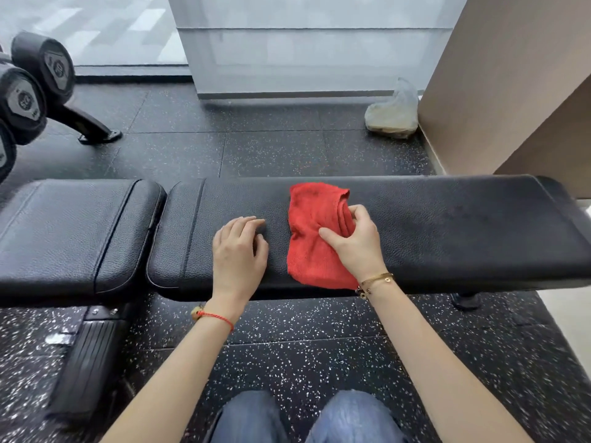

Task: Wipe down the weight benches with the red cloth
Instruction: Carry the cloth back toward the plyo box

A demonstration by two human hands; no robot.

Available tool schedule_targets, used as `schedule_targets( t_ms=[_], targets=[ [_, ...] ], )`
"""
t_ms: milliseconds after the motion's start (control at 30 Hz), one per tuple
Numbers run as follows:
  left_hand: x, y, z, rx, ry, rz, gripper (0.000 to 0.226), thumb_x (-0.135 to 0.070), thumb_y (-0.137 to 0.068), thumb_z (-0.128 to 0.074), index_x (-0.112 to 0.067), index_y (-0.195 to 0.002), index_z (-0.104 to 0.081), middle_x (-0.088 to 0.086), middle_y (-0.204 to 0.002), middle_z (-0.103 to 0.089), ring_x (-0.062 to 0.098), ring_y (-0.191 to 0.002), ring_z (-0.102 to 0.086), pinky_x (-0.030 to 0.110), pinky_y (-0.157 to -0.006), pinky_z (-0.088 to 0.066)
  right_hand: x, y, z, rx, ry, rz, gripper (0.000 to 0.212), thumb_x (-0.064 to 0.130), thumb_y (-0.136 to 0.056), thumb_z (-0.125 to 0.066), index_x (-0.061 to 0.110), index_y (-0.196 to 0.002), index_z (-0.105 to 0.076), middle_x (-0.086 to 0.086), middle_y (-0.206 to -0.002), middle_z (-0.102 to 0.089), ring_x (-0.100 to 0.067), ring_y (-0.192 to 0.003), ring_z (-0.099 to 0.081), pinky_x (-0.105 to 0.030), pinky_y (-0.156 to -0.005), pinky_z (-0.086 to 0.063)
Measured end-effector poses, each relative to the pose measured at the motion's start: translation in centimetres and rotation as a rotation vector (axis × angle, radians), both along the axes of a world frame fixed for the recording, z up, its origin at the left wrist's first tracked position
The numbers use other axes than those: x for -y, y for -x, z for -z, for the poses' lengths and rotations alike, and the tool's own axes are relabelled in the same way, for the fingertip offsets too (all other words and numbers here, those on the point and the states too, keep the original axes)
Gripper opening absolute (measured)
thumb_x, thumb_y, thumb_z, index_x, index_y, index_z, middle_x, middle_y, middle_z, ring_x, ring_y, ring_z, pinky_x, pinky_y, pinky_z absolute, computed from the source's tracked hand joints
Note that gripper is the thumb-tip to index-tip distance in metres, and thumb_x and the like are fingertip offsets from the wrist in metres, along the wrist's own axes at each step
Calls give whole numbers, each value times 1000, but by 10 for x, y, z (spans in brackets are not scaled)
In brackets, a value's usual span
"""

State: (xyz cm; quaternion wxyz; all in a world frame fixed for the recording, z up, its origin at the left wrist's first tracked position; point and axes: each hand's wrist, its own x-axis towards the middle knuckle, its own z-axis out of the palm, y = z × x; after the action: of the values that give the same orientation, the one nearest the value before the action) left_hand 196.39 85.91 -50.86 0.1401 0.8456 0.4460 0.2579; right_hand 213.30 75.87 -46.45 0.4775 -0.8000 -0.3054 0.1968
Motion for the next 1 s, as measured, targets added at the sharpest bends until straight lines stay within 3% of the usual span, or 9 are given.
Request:
schedule_targets(
  t_ms=[200, 400, 500, 600, 800, 1000],
  targets=[
    [34, 23, -86, -22, 185, 17, 25, -12, -91, -60, -15, -114, -67, 1, -118, -67, 24, -113, -58, 42, -97, -47, 29, 16, -80, -110, 82, 11, 39, 16, -71, -81, 16, -96, -52, 0, -94, -66, -20, -90, -65, -39, -87, -51],
    [81, 57, -223, -4, 292, -18, 22, -14, -92, -59, -17, -112, -67, -3, -112, -67, 18, -107, -58, 29, -95, -44, 77, 40, -202, -188, 142, -33, 38, 15, -71, -82, 15, -96, -53, 0, -94, -67, -18, -89, -65, -36, -85, -51],
    [105, 71, -303, -2, 340, -14, 22, -14, -92, -58, -17, -111, -68, -5, -113, -67, 15, -108, -58, 23, -94, -40, 99, 52, -274, -215, 138, -55, 38, 14, -72, -82, 16, -95, -52, 6, -90, -66, -11, -84, -64, -28, -81, -50],
    [132, 85, -392, -6, 360, -3, 22, -14, -93, -57, -18, -112, -67, -7, -114, -67, 13, -109, -58, 30, -94, -46, 122, 65, -358, -249, 117, -95, 36, 13, -73, -81, 20, -92, -51, 12, -88, -65, 6, -77, -62, -15, -73, -46],
    [175, 102, -529, 37, 333, -26, 24, -15, -94, -56, -18, -115, -66, -7, -115, -66, 12, -111, -57, 27, -98, -44, 156, 78, -489, -259, 57, -183, 35, 15, -74, -81, 21, -92, -52, 9, -92, -67, -6, -87, -66, -28, -83, -52],
    [206, 112, -585, 90, 269, -96, 24, -14, -94, -56, -16, -116, -66, -4, -113, -67, 15, -108, -59, 31, -95, -47, 177, 82, -540, -234, -13, -258, 36, 15, -73, -82, 23, -91, -52, 3, -95, -69, -14, -91, -67, -37, -87, -52]
  ],
)
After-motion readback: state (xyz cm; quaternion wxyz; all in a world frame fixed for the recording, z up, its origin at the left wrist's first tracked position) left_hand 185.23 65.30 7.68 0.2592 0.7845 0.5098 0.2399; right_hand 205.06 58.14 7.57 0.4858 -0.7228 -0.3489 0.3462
